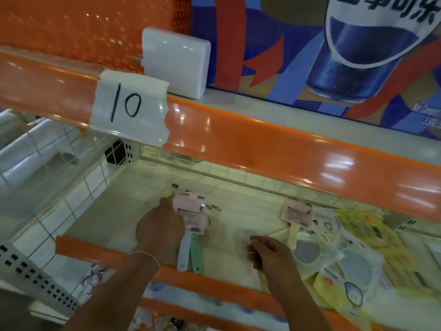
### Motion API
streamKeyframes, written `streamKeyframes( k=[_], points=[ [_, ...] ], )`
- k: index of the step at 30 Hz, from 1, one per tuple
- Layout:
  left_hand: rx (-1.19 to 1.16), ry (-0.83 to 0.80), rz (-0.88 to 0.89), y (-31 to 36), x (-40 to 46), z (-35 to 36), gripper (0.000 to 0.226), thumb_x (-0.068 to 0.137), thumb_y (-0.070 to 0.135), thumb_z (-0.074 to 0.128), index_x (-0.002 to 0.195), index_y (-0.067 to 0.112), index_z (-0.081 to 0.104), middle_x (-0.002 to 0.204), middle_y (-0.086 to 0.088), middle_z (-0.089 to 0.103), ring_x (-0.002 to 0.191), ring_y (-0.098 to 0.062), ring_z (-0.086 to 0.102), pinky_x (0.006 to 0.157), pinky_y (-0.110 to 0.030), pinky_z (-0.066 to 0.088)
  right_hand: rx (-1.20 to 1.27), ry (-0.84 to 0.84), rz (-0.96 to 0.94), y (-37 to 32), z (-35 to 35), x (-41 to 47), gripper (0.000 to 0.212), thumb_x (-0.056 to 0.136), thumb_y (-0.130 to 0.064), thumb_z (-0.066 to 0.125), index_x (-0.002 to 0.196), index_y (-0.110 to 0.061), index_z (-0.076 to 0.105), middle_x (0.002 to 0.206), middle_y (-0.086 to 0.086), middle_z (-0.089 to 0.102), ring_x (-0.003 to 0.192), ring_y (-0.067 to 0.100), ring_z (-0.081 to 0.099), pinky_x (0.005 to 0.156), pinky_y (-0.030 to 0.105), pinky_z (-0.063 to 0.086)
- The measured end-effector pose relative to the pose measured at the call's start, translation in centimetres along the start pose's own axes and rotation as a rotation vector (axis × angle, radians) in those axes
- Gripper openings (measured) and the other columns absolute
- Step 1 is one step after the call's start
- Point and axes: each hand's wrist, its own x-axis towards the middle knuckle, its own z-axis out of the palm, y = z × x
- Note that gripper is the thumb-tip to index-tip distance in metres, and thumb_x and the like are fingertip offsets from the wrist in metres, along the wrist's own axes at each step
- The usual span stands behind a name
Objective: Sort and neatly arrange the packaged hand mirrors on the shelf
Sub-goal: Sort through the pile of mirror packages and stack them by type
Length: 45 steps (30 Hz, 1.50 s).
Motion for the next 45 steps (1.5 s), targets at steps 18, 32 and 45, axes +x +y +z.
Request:
streamKeyframes(
  k=[18, 32, 45],
  points=[
    [-0.249, -0.29, 0.638, 11.9, -3.8, 7.5, 0.017, 0.092, 0.019, 0.049, 0.089, 0.014, 0.065, 0.091, -0.002, 0.064, 0.08, -0.014, 0.059, 0.069, -0.031, 0.051, -0.742, 0.413, -0.182, 0.4, -6.6, 2.6, 0.041, 0.084, -0.035, 0.066, 0.115, -0.008, 0.059, 0.108, 0.008, 0.062, 0.087, 0.017, 0.056, 0.071, 0.023, 0.038],
    [-0.349, -0.408, 0.606, 14.1, -4.8, 9.8, 0.022, 0.094, 0.021, 0.051, 0.109, 0.013, 0.065, 0.104, -0.002, 0.065, 0.092, -0.014, 0.061, 0.08, -0.026, 0.051, -0.484, 0.302, -0.021, -0.8, -9.9, 3.2, 0.02, 0.069, -0.016, 0.068, 0.053, -0.008, 0.059, 0.048, 0.003, 0.048, 0.048, 0.019, 0.043, 0.05, 0.026, 0.034],
    [-0.838, -0.785, -0.038, 21.1, -5.6, 10.4, 0.034, 0.101, 0.037, 0.039, 0.101, 0.008, 0.057, 0.085, -0.013, 0.07, 0.052, -0.019, 0.05, 0.045, -0.027, 0.038, 0.356, -0.016, 0.255, -1.2, -14.6, 1.4, 0.017, 0.093, -0.009, 0.055, 0.092, 0.002, 0.068, 0.06, 0.003, 0.054, 0.05, 0.012, 0.048, 0.041, 0.021, 0.035]
  ],
)
